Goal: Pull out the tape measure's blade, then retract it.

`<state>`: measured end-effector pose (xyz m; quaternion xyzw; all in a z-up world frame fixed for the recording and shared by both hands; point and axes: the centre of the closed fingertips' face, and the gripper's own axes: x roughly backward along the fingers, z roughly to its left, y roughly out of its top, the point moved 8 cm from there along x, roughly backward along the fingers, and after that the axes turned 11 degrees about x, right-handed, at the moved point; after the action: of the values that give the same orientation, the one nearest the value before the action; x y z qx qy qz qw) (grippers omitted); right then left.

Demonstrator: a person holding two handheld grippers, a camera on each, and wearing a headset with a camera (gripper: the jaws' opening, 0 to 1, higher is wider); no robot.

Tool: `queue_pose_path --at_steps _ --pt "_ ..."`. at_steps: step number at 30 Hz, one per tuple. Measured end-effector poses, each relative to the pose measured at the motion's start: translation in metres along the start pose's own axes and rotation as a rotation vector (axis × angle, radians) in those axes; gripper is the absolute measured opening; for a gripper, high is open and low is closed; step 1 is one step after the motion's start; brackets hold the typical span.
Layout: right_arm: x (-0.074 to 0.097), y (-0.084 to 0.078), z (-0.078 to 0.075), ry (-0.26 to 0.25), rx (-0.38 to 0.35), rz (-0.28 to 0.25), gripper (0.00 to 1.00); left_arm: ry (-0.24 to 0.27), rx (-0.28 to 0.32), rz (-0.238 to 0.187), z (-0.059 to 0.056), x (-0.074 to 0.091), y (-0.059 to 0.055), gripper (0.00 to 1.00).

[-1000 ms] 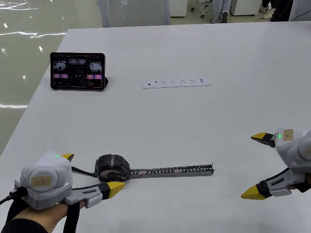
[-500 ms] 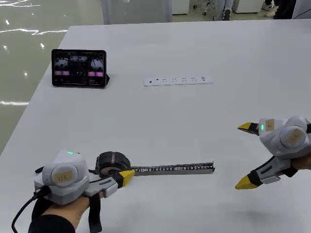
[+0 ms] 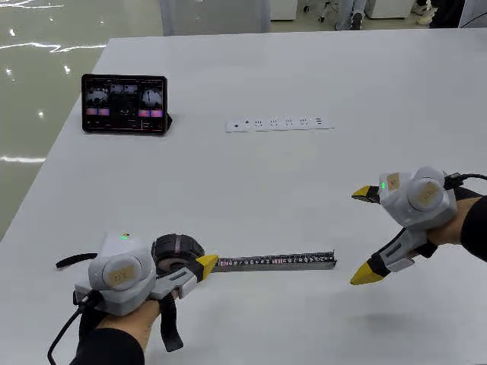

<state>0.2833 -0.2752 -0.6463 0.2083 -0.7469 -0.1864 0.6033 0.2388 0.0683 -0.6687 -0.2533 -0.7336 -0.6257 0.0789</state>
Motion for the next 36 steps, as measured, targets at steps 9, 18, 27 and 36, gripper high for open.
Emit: queue_pose_path --at_steps 9,18,27,36 --pt "-0.017 0.004 -0.005 0.052 0.060 0.028 0.99 0.030 0.029 -0.042 -0.003 -0.009 -0.003 0.99" --pt "-0.039 0.000 -0.012 0.081 0.075 0.052 0.96 0.047 0.052 -0.075 -0.002 -0.018 -0.007 0.99" --pt "-0.049 -0.006 -0.011 0.104 0.095 0.082 0.85 0.062 0.055 -0.055 0.001 -0.021 -0.013 0.99" --pt "-0.055 -0.009 -0.007 0.119 0.098 0.083 0.67 0.058 0.053 -0.056 0.001 -0.022 -0.014 0.99"
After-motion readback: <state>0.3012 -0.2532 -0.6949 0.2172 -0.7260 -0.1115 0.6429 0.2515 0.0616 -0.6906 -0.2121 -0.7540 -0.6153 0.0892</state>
